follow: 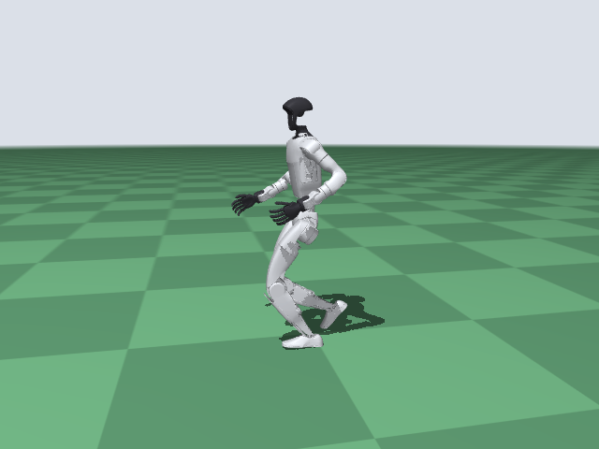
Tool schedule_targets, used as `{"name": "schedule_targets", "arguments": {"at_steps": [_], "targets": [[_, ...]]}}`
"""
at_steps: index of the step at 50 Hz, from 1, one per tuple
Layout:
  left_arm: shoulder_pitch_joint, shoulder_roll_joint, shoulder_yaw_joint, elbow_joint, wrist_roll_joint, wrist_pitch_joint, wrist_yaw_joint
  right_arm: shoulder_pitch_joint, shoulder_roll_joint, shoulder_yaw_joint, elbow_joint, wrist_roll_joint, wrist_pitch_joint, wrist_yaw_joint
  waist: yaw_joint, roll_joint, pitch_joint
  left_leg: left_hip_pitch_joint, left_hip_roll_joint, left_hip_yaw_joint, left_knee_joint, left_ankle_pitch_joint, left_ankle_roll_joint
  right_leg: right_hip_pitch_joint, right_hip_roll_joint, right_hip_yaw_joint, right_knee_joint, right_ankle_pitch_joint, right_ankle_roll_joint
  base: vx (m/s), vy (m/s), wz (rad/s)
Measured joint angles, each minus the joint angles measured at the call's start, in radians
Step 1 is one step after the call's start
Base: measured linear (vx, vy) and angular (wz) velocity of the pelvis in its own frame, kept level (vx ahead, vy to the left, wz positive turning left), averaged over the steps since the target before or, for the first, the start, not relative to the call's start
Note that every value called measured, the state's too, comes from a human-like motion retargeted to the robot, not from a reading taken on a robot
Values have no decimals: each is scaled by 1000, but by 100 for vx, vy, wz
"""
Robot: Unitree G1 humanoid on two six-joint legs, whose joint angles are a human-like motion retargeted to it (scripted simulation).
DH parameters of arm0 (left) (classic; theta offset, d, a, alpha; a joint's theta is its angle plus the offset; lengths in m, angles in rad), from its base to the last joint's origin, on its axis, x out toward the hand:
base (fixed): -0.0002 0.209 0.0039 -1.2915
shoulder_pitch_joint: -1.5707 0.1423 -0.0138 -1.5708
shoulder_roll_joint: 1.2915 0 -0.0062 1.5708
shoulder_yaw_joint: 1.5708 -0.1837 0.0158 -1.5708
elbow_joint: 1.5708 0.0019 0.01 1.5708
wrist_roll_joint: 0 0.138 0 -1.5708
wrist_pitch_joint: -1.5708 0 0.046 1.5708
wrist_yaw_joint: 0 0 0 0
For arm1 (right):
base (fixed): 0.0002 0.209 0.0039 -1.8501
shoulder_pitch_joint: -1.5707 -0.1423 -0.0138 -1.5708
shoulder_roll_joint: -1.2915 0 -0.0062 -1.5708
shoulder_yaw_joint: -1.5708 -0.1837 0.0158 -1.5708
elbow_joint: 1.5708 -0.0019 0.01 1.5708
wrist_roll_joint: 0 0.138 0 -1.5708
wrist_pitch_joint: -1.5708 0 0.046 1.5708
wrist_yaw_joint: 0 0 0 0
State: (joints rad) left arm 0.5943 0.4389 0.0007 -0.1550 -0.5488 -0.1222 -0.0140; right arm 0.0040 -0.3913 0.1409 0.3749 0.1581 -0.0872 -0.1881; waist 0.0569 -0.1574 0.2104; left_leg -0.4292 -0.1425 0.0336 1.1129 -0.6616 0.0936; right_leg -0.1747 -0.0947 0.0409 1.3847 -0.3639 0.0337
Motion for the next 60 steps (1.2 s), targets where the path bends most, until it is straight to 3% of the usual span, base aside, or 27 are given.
{"name": "schedule_targets", "arguments": {"at_steps": [8, 13, 17, 20, 27, 30, 35, 40, 42, 45, 49, 52, 55, 60], "targets": [[-238, 54, -75, -12, 128, -13, 26, 1, 5, 145, 9, -92, 2, 123, -174, -56, -54, 119, -13, 69, -49, -176, 52, -321, -81, -13, 308, -84, -56, 55, 8, -43], [-374, 57, -137, 25, 143, -47, 62, 66, -48, 197, -37, -82, -16, 155, -300, 13, -82, 310, 73, 133, -172, -135, -17, -436, 4, -88, 90, -150, -30, 67, 8, -76], [-432, 68, -186, 23, 142, -75, 62, 129, -92, 182, -83, -61, -20, 142, -350, 96, -76, 433, 158, 185, -185, -57, -96, -425, 96, -172, -192, -158, 1, 66, 8, -105], [-452, 74, -216, 10, 133, -82, 40, 175, -111, 152, -105, -51, -18, 124, -363, 138, -73, 469, 194, 202, -113, -22, -124, -389, 135, -231, -322, -161, 5, 57, 7, -106], [-422, 45, -250, 8, 130, -48, -22, 222, -131, 91, -70, -89, 0, 80, -337, 206, -38, 354, 270, 175, 364, 43, -144, -326, 175, -267, -162, -298, -127, 48, 13, -94], [-426, 20, -260, 42, 165, -20, -31, 185, -147, 89, -22, -121, 12, 73, -308, 236, -13, 225, 304, 137, 541, 19, -119, -310, 202, -234, -97, -371, -169, 43, 20, -105], [-414, -23, -291, 109, 159, 14, -54, 125, -153, 148, -6, -110, 16, 107, -251, 246, -20, 20, 259, 48, 565, -21, -100, -280, 259, -86, -104, -360, -133, 39, 30, -177], [-349, -43, -307, 117, 85, 28, -104, 95, -143, 224, -120, -29, 18, 194, -201, 245, -22, 25, 130, -74, 338, 32, -147, -236, 289, 60, -183, -176, -41, 26, 38, -316], [-321, -45, -307, 114, 62, 29, -115, 70, -138, 260, -163, -1, 23, 235, -181, 245, -18, 61, 92, -118, 247, 64, -165, -251, 286, 78, -190, -95, -13, 9, 37, -385], [-286, -41, -300, 104, 29, 30, -120, 23, -133, 308, -223, 27, 32, 290, -155, 244, -14, 116, 57, -162, 151, 103, -186, -298, 285, 75, -181, -61, 3, -3, 33, -375], [-259, -24, -281, 86, 2, 24, -113, -46, -132, 356, -286, 27, 38, 319, -142, 240, -8, 163, 33, -177, 114, 74, -201, -384, 282, 47, -124, -141, -14, -17, 27, -312], [-267, -13, -270, 85, 1, 18, -93, -85, -124, 374, -307, 8, 33, 311, -147, 227, 1, 163, 37, -137, 113, -47, -178, -455, 244, 3, -59, -245, -42, -26, 18, -238], [-318, -8, -254, 104, 22, 15, -60, -118, -103, 378, -303, -5, 23, 289, -154, 198, 6, 136, 43, -72, 87, -157, -139, -514, 161, -56, -2, -331, -70, -27, 9, -173], [-381, -23, -227, 139, 78, 13, -21, -97, -60, 361, -289, -5, 13, 275, -170, 137, -27, 83, 37, 26, 32, -163, -105, -493, 3, -145, 67, -400, -100, -22, 0, -104]]}}
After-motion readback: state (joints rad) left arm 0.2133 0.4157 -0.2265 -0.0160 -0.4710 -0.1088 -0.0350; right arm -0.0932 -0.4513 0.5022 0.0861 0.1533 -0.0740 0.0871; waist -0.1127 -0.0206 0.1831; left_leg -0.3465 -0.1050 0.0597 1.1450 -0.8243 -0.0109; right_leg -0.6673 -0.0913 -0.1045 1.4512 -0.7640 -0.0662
